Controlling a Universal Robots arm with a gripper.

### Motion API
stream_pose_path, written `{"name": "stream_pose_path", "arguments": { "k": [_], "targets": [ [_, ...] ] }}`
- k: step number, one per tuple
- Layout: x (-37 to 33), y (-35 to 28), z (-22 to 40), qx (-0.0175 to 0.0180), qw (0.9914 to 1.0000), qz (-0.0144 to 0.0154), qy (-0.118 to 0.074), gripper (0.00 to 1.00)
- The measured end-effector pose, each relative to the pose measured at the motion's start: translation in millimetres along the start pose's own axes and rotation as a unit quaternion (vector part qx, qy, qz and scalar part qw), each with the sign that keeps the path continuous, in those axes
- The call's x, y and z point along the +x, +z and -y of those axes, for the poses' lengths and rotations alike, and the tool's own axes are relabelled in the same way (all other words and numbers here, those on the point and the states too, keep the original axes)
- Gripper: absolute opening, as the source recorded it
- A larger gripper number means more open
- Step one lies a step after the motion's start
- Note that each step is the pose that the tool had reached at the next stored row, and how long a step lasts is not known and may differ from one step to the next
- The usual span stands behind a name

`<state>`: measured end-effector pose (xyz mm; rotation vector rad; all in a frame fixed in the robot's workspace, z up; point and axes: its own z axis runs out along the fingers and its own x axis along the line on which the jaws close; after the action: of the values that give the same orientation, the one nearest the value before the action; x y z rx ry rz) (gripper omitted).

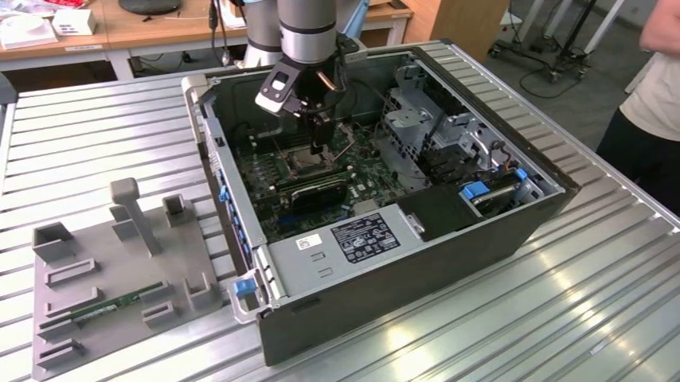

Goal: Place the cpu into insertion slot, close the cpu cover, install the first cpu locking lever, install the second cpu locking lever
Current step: 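Place the cpu into insertion slot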

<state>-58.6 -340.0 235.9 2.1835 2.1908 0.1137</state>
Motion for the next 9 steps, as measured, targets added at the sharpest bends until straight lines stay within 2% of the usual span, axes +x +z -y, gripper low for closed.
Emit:
{"name": "stream_pose_path", "arguments": {
  "k": [5,7,8,9],
  "targets": [
    [0.0,-0.2,0.0,0.0,1.0,0.0,0.0,0.66],
    [0.0,-0.2,0.0,0.0,1.0,0.0,0.0,0.53],
    [0.0,-0.3,0.0,0.0,1.0,0.0,0.0,0.53],
    [0.0,-0.3,0.0,0.0,1.0,0.0,0.0,0.47]
  ]
}}
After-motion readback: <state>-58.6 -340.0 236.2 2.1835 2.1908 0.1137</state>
